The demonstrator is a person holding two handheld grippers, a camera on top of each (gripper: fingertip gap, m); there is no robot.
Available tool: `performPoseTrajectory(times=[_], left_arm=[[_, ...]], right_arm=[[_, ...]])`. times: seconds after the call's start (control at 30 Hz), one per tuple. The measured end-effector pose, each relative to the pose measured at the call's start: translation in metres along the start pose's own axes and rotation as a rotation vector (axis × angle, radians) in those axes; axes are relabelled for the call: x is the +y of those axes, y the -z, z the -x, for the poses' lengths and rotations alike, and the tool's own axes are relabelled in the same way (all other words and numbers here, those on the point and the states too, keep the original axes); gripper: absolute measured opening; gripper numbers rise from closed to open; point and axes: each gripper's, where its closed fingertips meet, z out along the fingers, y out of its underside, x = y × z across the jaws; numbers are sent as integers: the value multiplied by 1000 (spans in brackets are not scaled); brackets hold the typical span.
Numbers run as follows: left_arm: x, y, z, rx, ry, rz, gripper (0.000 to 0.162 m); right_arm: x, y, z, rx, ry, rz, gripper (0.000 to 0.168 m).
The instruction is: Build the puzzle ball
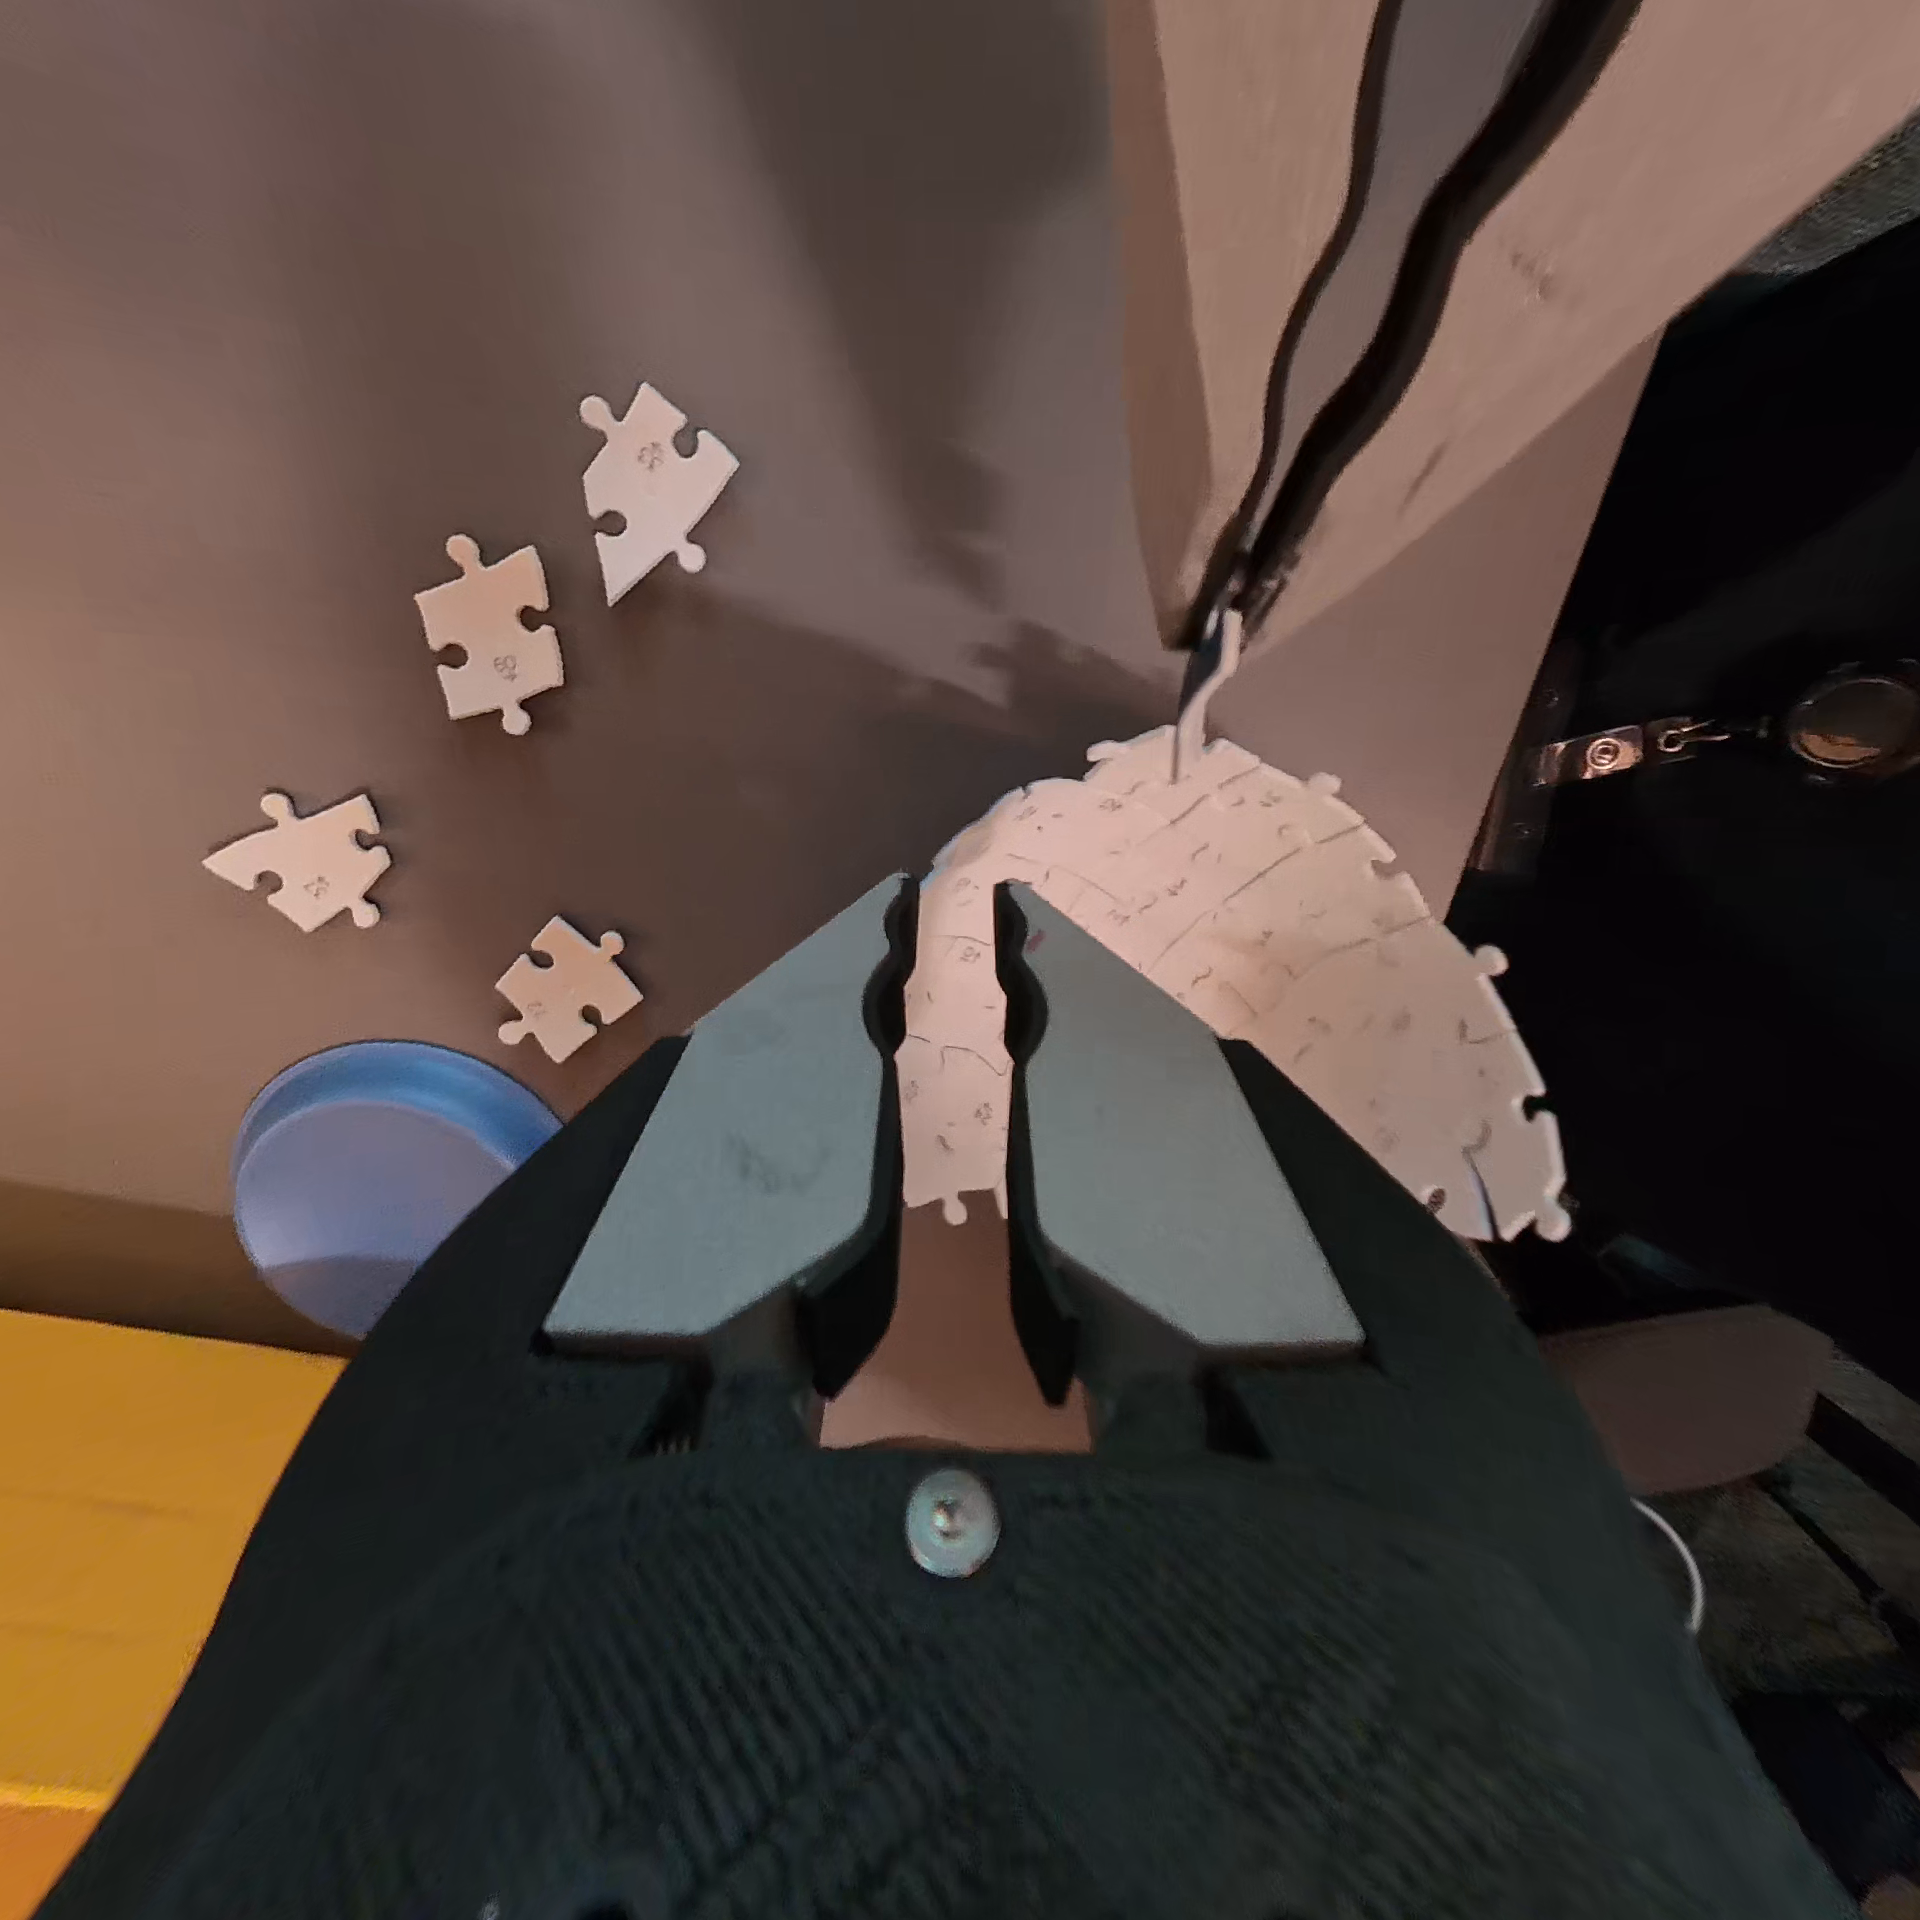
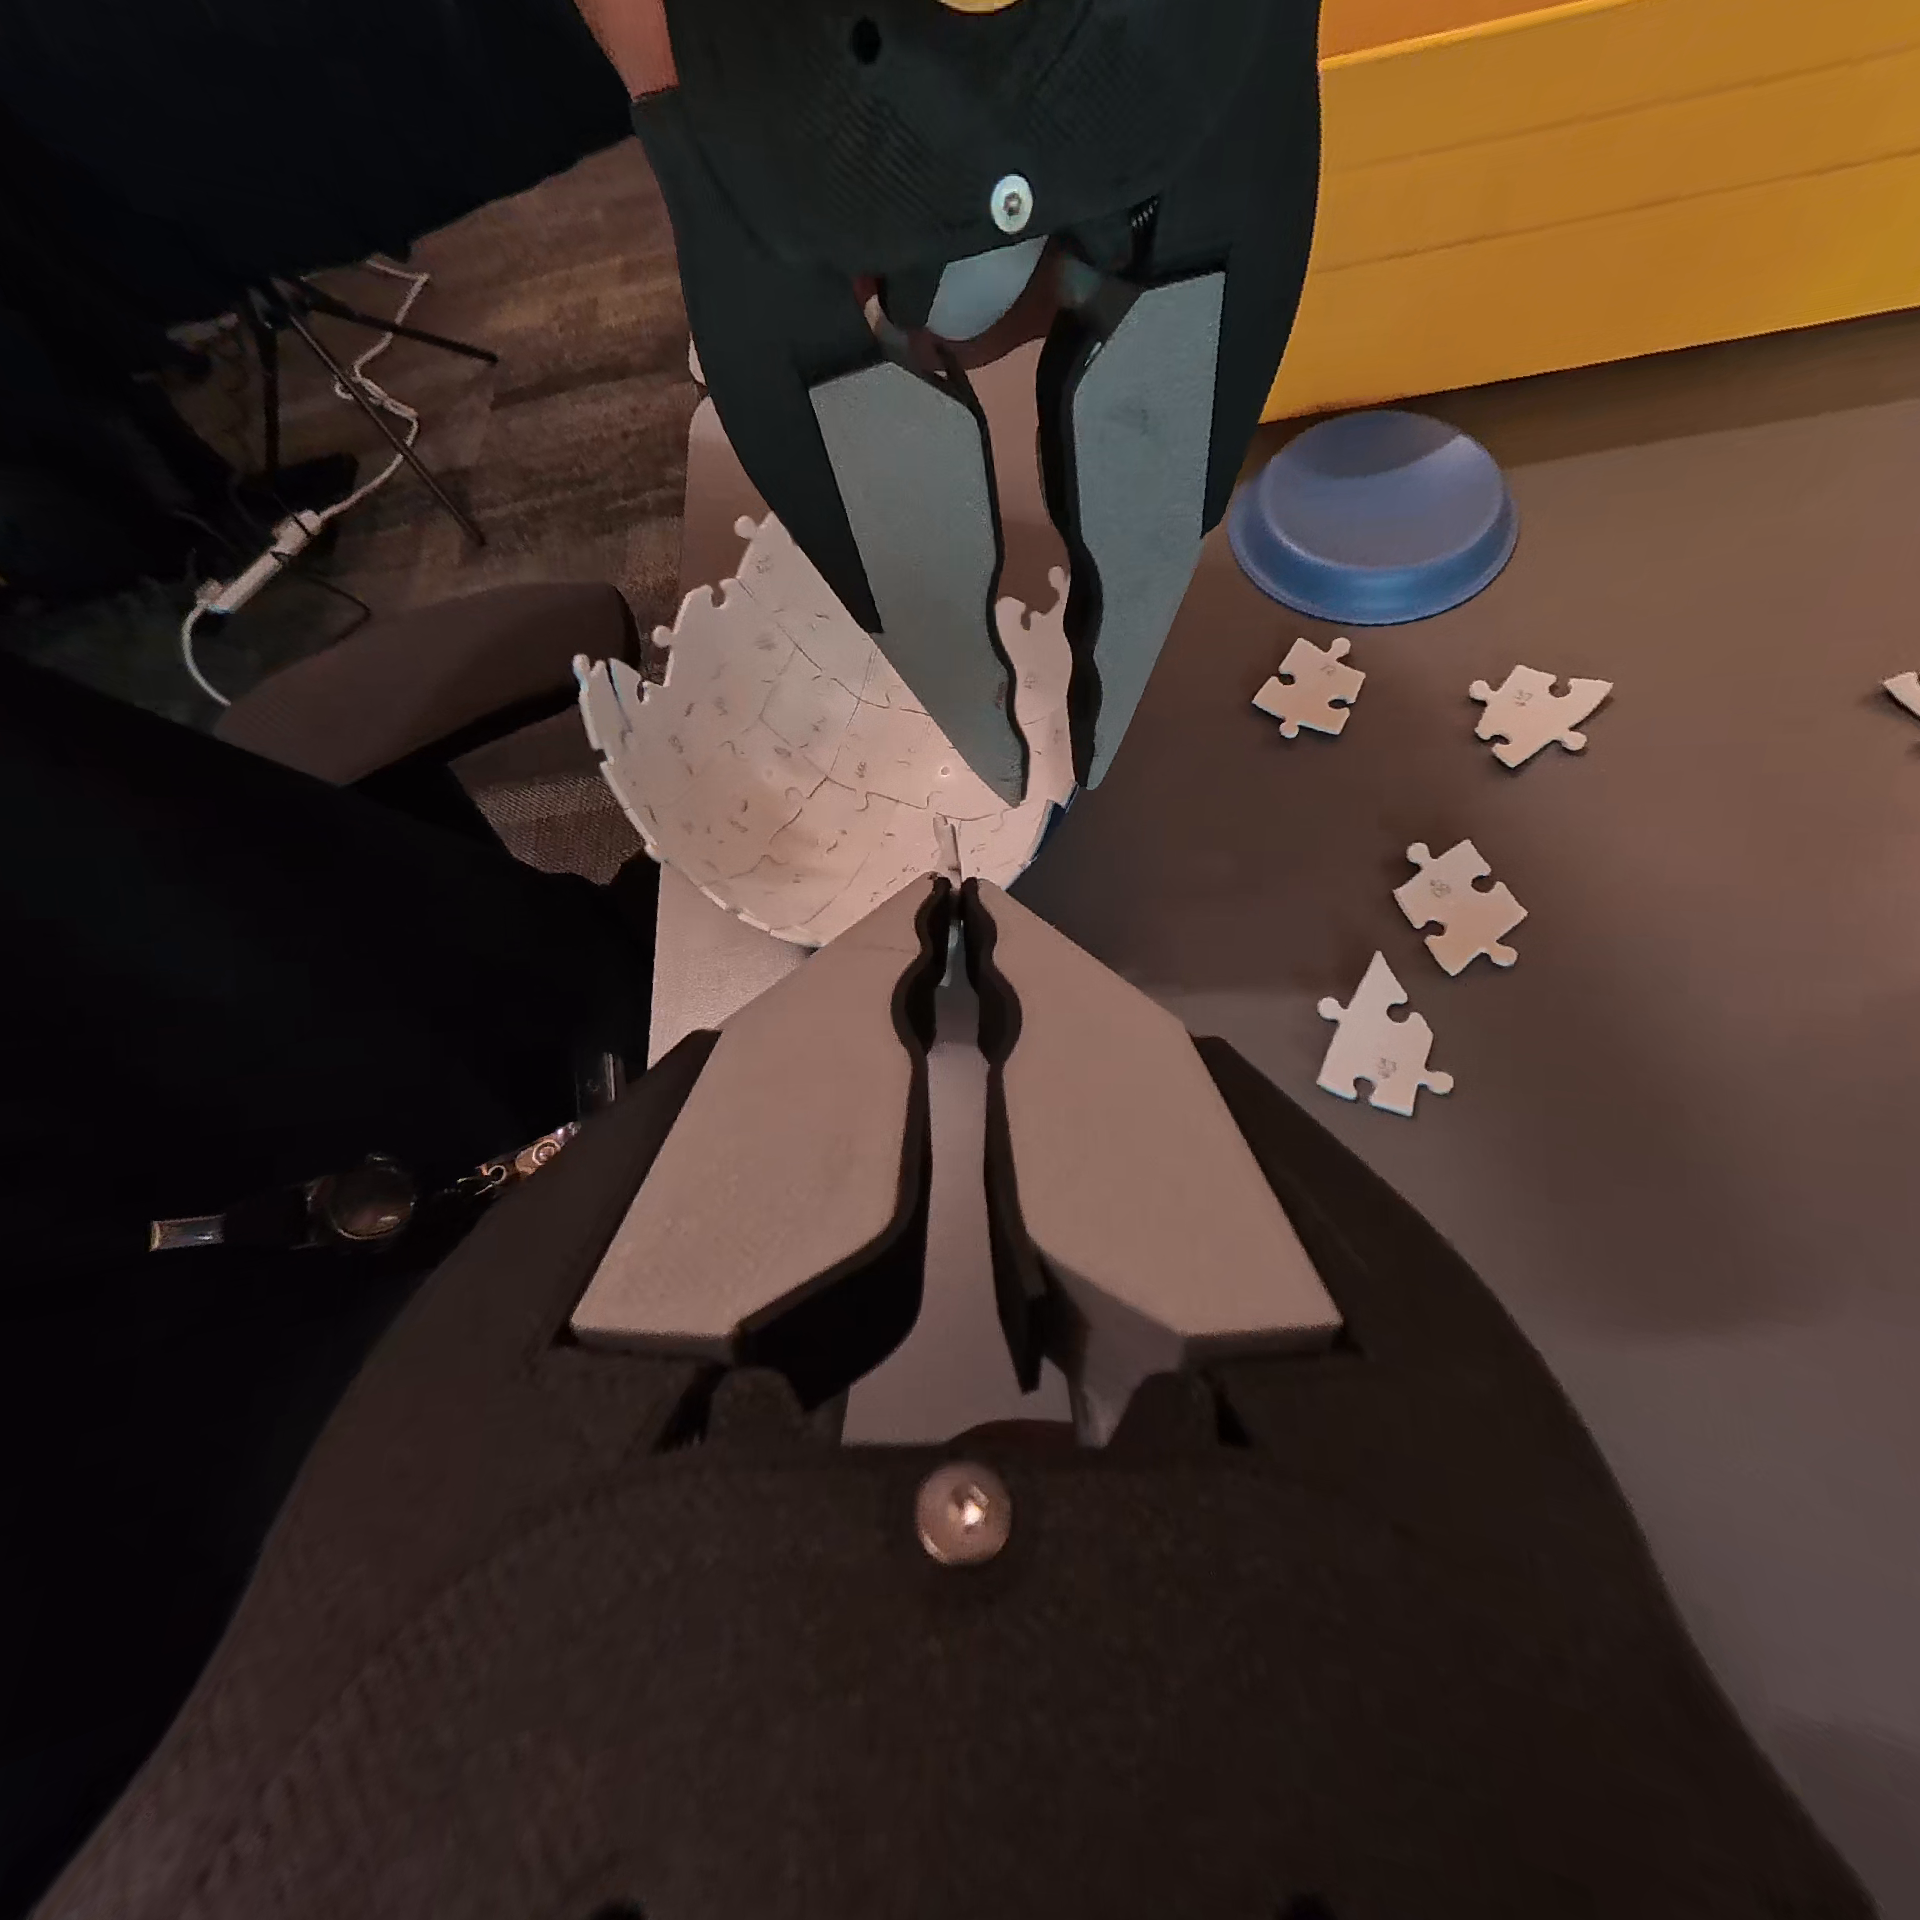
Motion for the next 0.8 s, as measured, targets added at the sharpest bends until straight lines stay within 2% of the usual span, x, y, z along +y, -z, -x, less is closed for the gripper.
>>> performPoseTrajectory(times=[0.23, 0.37, 0.63, 0.8], left_arm=[[13, 0, 4, 1, 115, 37, 8], [22, 1, 3, 7, 208, 43, 13], [37, 2, 1, -9, 229, 15, 6], [39, -2, -3, 19, 233, 1, 4]], right_arm=[[-6, -9, -9, 15, 19, 49, 0], [-14, -13, -8, 1, 29, 55, 0], [-14, -34, -4, -42, 133, 148, 0], [-10, -42, -8, -51, 245, 260, 0]])
